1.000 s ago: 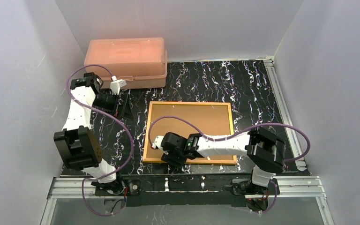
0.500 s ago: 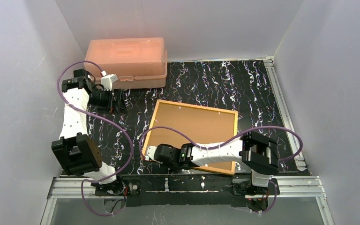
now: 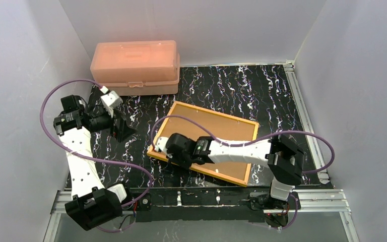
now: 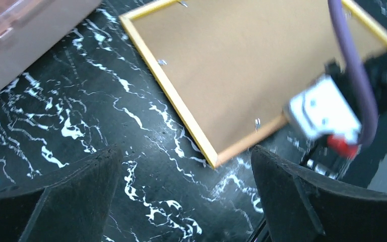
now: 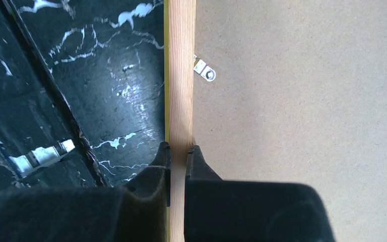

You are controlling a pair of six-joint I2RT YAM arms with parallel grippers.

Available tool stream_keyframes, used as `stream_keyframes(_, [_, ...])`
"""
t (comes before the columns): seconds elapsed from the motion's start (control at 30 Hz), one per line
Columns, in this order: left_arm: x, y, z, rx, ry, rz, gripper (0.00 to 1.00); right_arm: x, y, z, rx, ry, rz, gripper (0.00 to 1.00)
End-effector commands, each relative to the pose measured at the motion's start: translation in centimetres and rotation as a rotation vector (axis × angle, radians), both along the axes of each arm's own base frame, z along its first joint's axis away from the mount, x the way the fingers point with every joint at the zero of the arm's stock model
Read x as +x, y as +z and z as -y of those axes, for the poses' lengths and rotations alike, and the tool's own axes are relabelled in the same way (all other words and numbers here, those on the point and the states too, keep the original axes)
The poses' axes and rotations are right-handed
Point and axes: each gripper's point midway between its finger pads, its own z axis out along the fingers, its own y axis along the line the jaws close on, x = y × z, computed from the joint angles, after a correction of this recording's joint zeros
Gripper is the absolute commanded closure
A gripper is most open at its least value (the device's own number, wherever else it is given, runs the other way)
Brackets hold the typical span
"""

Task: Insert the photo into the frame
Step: Turn over the photo frame at the center of the board.

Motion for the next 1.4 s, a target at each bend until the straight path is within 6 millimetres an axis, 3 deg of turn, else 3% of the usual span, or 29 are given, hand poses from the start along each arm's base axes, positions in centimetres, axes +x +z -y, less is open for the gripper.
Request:
stream_keyframes(0.0, [-3.2,-0.4,2.2,0.061,-0.262,0.170,0.03,2.2,8.9,-2.6,0.246,0.010,0.004,0.99])
stream_keyframes(0.13, [-4.8,0.0,2.8,0.132,-0.334,0.264,0.02,3.1,10.9,-2.8,0.295,0.006,-0.016,0.99])
stream_keyframes(0.23, [-6.5,-1.5,3.1,0.250,-0.444,0.366,0.02,3.1,12.0,-3.2,0.323,0.030,-0.046,0.99])
stream_keyframes(0.4, [-7.0,-3.6,3.8,0.443,-0.622,0.679,0.04,3.8,13.2,-3.5,0.348,0.036,-0.074,0.99])
stream_keyframes(0.53, [-5.9,-3.8,4.2,0.535,-0.720,0.901,0.06,4.1,14.1,-3.8,0.369,0.037,-0.094,0.99])
stream_keyframes(0.7, [-5.2,-5.9,4.7,0.647,-0.867,1.071,0.06,4.3,14.6,-4.0,0.371,0.037,-0.104,0.99])
stream_keyframes(0.87, [-2.8,-7.4,5.3,0.765,-0.925,1.245,0.09,4.3,15.3,-4.2,0.387,0.042,-0.115,0.99])
stream_keyframes(1.07, [-0.6,-8.0,6.7,0.820,-0.940,1.277,0.13,4.0,15.5,-4.5,0.386,0.049,-0.144,0.99])
stream_keyframes(1.2, [0.3,-8.4,7.4,0.856,-0.967,1.288,0.23,4.0,15.8,-4.8,0.390,0.053,-0.150,0.99])
stream_keyframes(1.37, [0.3,-8.4,8.6,0.864,-0.991,1.275,0.44,4.1,16.3,-4.9,0.396,0.052,-0.148,0.99])
